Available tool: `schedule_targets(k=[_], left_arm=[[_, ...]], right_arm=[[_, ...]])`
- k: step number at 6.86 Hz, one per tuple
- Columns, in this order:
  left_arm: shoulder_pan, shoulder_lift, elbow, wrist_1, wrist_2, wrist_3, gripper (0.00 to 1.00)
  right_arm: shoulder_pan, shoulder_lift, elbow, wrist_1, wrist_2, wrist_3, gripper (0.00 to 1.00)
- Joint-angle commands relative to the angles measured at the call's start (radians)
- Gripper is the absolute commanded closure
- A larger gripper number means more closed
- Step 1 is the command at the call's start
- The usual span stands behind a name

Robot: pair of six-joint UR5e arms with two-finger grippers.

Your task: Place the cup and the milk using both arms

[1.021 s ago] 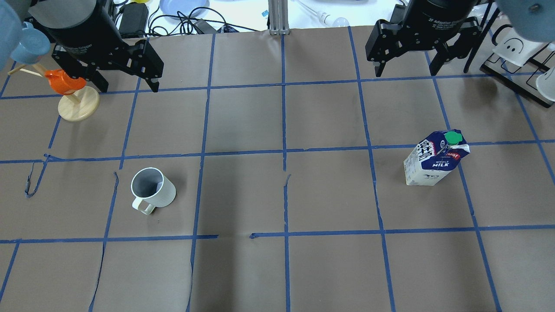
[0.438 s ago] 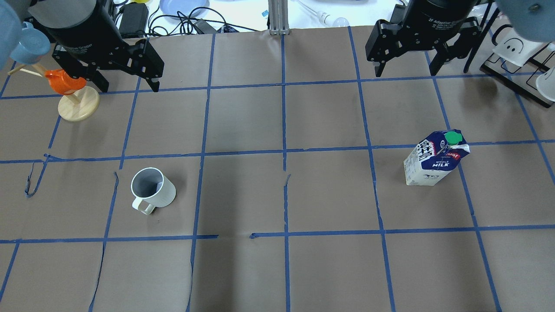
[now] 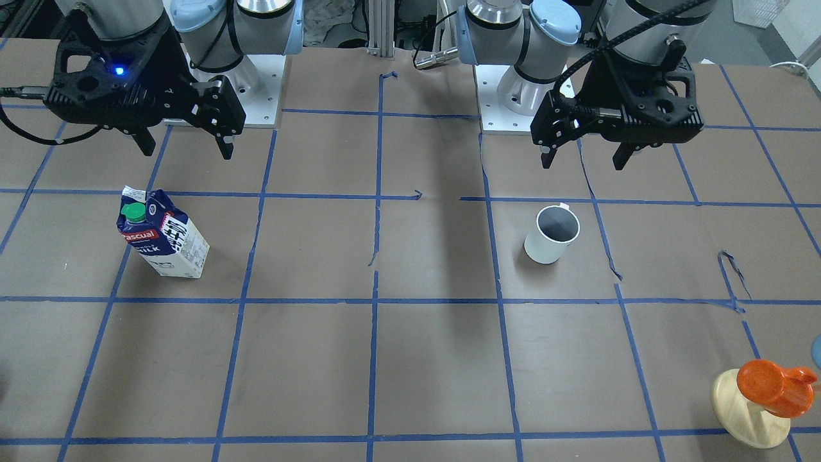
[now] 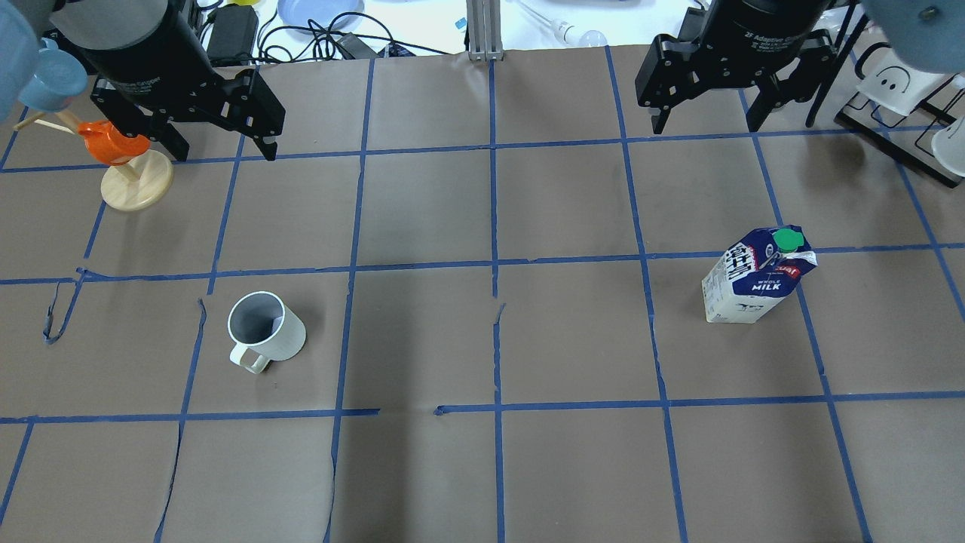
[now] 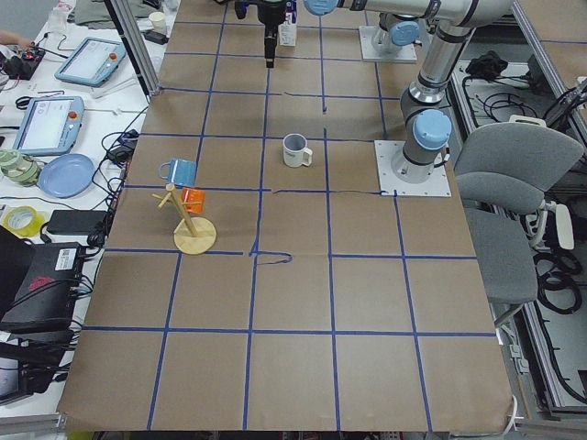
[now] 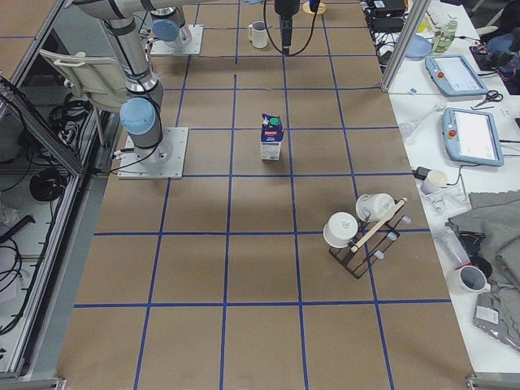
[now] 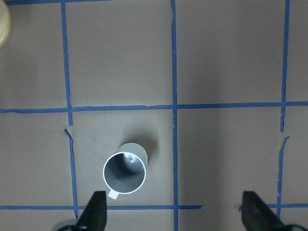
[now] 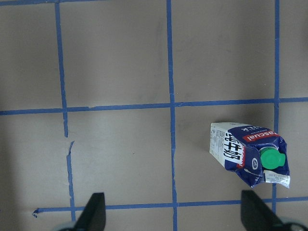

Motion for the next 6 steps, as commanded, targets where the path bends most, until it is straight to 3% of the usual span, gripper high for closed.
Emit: schedule_targets(k=[1, 6], left_arm=[[0.0, 0.002, -0.002, 0.0, 0.001, 0.0, 0.0], [0.002, 0.005, -0.009, 0.002, 0.001, 0.0, 0.0]], right_arm=[[0.0, 0.0, 0.0, 0.0, 0.0, 0.0, 0.0], [0.0, 0.0, 0.002, 0.0, 0.0, 0.0, 0.0]])
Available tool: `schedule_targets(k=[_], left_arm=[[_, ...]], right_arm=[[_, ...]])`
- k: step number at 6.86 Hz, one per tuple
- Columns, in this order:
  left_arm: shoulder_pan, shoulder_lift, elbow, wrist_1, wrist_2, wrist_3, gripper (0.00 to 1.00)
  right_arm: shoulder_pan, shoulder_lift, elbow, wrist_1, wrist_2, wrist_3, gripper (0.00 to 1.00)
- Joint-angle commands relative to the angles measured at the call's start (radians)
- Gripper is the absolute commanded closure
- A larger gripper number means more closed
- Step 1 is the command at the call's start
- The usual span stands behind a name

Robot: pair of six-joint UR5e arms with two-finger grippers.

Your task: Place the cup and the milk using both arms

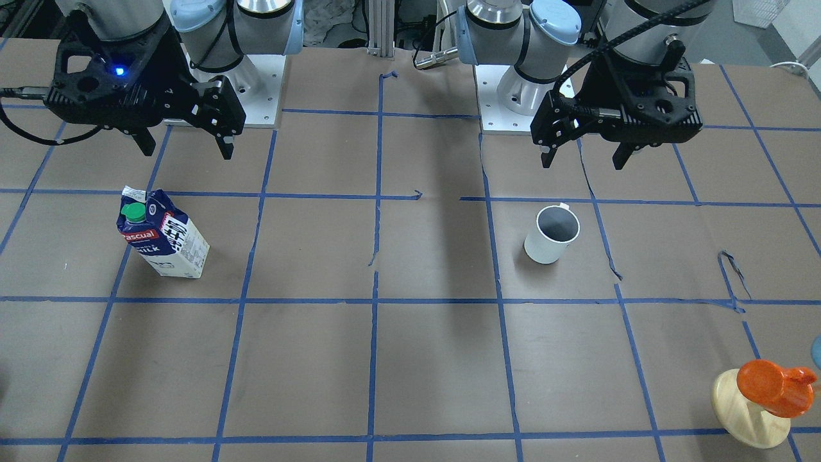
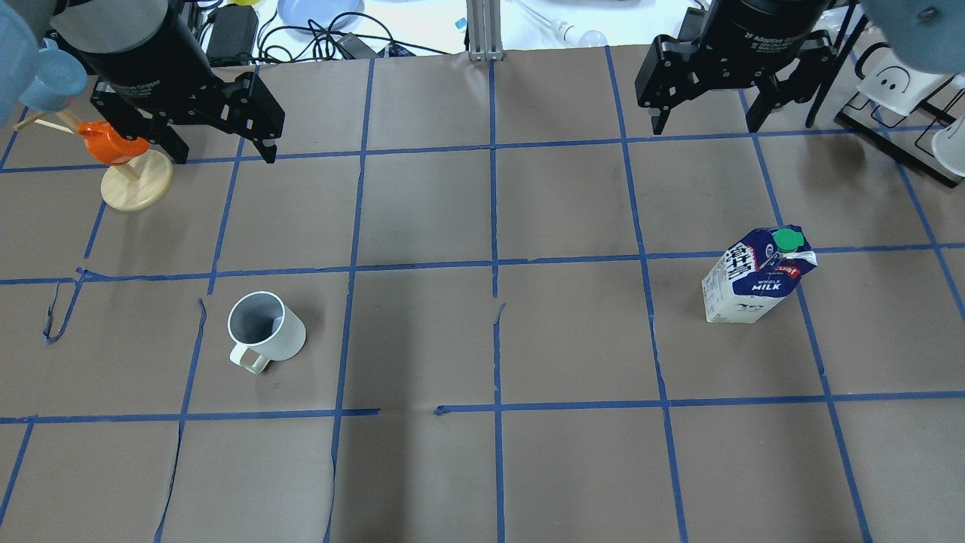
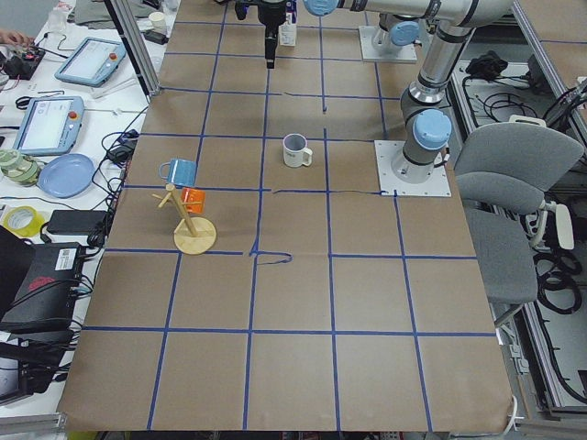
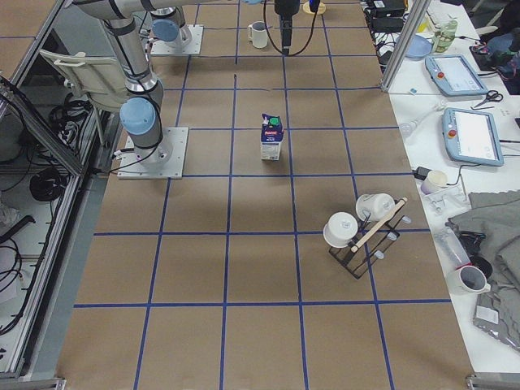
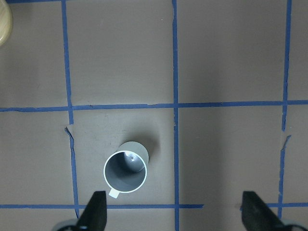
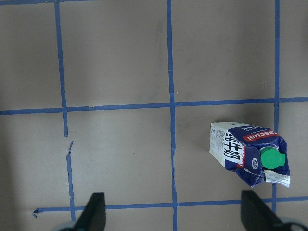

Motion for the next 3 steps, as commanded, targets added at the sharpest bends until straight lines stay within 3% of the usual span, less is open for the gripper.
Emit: schedule_targets(k=[1, 3], left_arm=[[-0.001, 0.001, -0.007, 0.0, 0.0, 0.0, 0.0], [0.019, 0.005, -0.042, -0.006, 0.01, 0.028, 0.0]], right_arm=[[-0.002, 0.0, 0.0, 0.0, 0.0, 0.0, 0.0], [-0.002, 0.0, 0.0, 0.0, 0.0, 0.0, 0.0]])
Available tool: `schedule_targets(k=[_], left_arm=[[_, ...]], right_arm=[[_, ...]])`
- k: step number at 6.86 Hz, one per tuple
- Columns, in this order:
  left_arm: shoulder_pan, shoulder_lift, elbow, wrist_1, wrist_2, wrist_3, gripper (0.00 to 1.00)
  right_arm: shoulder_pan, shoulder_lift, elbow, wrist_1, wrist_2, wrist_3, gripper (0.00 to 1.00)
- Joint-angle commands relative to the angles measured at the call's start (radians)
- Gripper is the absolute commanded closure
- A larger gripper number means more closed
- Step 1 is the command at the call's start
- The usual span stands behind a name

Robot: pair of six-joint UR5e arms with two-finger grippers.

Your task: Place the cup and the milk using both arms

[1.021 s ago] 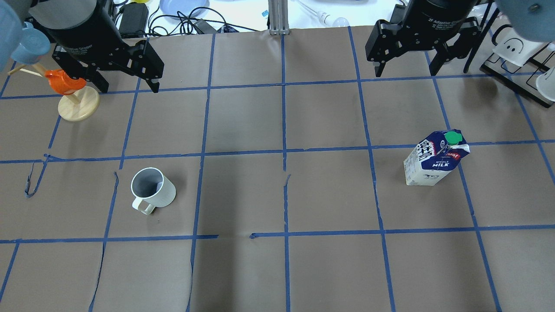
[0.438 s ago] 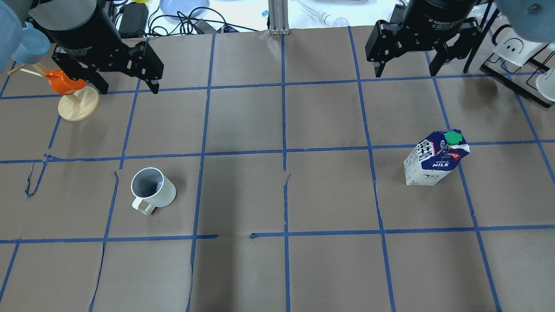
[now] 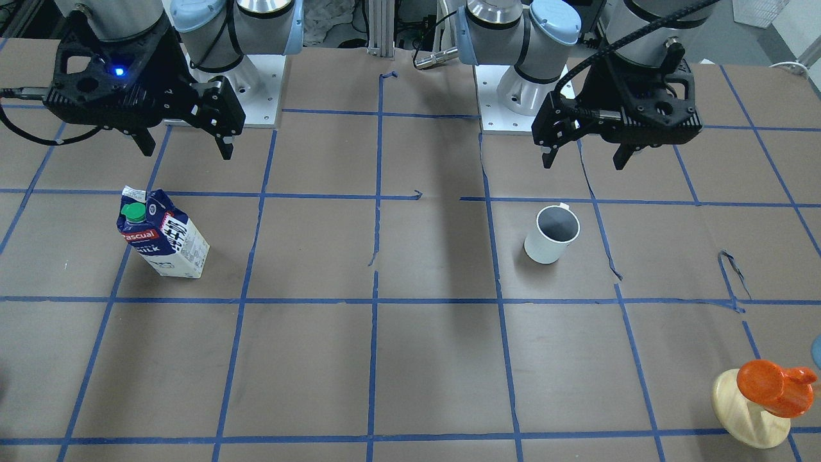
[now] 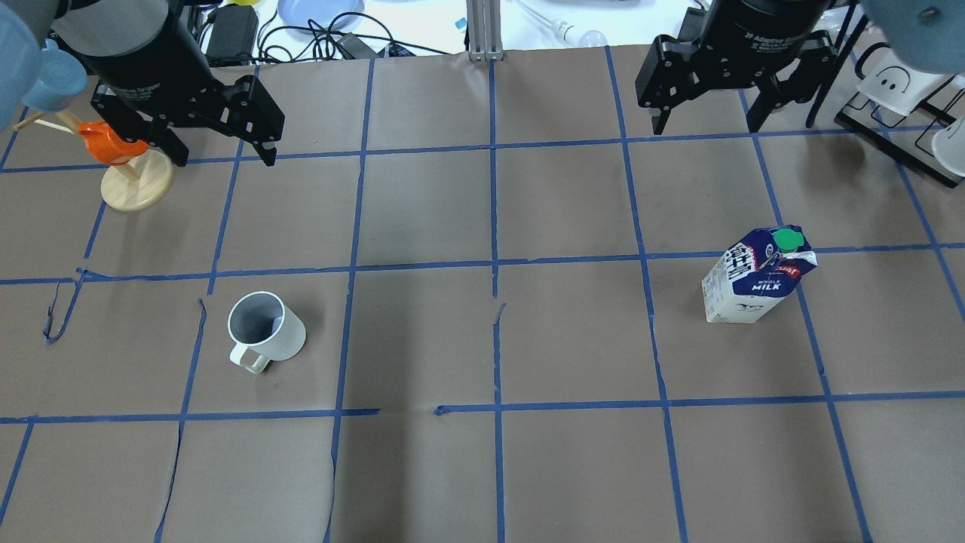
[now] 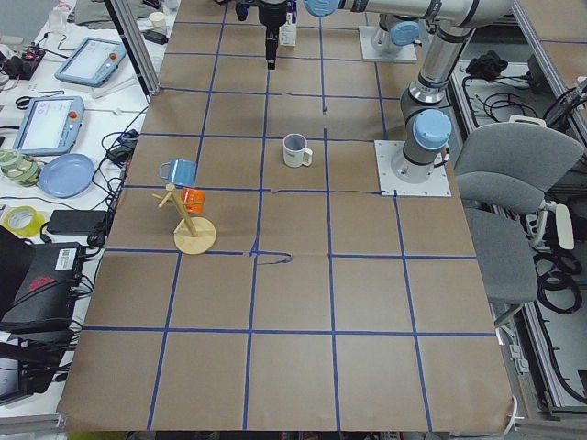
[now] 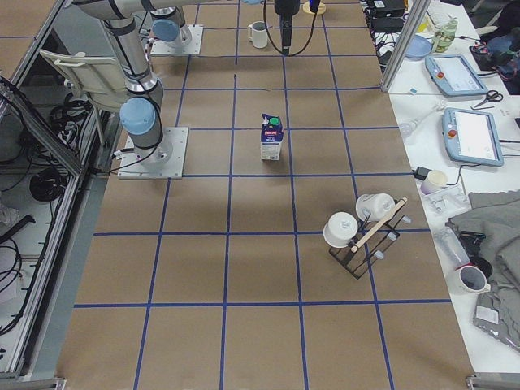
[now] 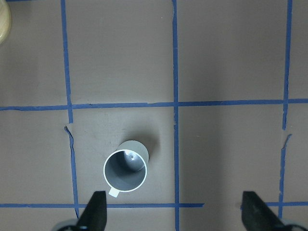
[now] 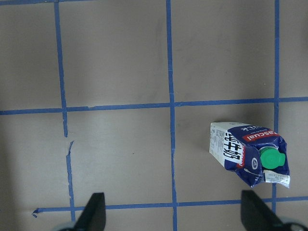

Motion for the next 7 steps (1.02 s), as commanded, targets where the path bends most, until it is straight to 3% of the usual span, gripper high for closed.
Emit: schedule_targets(k=[1, 2, 5, 7], left_arm=[[0.068, -0.014, -0.074, 0.032, -0.008, 0.069, 0.0], [0.131, -0.048, -0.137, 0.206, -0.013, 0.116, 0.0], [0.232, -0.053, -0.436, 0.516, -0.022, 0.319, 0.0], [0.272, -0.054, -0.533, 0.569, -0.027, 0.345, 0.0]], right_arm=[[0.001, 0.0, 0.0, 0.0, 0.0, 0.0, 0.0], [0.001, 0.0, 0.0, 0.0, -0.002, 0.0, 0.0], [0.001, 0.0, 0.0, 0.0, 0.0, 0.0, 0.0], [0.001, 0.0, 0.0, 0.0, 0.0, 0.0, 0.0]])
